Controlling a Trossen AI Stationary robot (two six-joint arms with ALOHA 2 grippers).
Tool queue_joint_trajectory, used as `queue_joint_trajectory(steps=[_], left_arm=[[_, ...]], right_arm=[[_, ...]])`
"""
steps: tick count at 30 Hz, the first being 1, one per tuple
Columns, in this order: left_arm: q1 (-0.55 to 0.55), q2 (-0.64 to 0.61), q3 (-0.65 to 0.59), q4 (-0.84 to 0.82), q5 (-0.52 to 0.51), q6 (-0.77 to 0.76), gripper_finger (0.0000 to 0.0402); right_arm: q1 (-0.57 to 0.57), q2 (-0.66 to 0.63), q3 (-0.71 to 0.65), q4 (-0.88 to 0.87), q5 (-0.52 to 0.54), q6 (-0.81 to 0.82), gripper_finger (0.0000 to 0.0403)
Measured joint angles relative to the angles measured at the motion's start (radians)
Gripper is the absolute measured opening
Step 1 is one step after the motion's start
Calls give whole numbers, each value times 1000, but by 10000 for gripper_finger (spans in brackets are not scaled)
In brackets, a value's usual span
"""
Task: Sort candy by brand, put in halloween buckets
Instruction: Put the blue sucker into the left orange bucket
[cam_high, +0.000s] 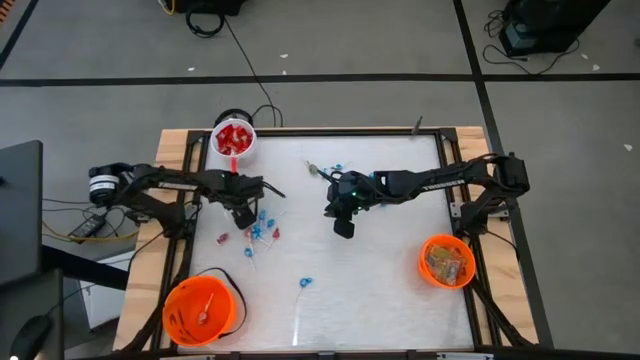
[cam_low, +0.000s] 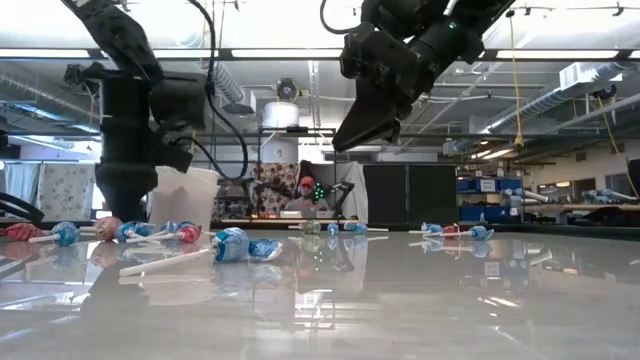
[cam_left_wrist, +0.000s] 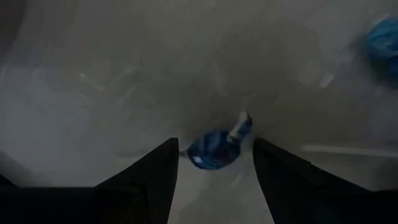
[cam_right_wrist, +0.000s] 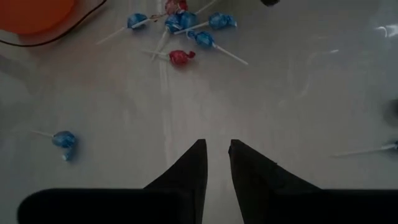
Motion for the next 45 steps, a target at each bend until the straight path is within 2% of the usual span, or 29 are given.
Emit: queue_joint_trajectory(steps=[4, 9, 11, 15, 19, 23, 27, 30, 34, 37, 41, 45], left_arm=[[21, 56, 8, -2, 0, 0, 214], [42, 66, 10, -2, 19, 2, 205], [42, 69, 18, -5, 35, 13, 184], [42, 73, 47, -15, 64, 13, 114], [45, 74, 83, -14, 46, 14, 62], [42, 74, 136, -98, 53, 11, 47], [4, 64, 236, -309, 59, -30, 46], [-68, 40, 323, -476, 75, -96, 46], [-209, 9, 431, -659, 211, -226, 46], [-339, -20, 504, -723, 320, -354, 46], [-552, -33, 598, -754, 451, -599, 46], [-782, -33, 666, -727, 517, -835, 46]], right_arm=[[2, 0, 0, -5, -1, -1, 82], [2, 0, 0, -7, -2, -18, 82], [2, 0, 0, -7, -2, -19, 82], [2, 0, 0, -12, -2, -19, 81], [2, 0, 0, -18, -3, -19, 80], [3, 0, 0, -48, -3, -19, 81], [3, 0, 0, -85, -2, -33, 81], [3, 0, 0, -88, -2, -38, 81], [3, 0, 0, -86, -3, -53, 81], [3, 0, 0, -88, -3, -63, 82], [5, 0, 0, -106, -3, -63, 82], [10, 0, 0, -138, -3, -63, 82]])
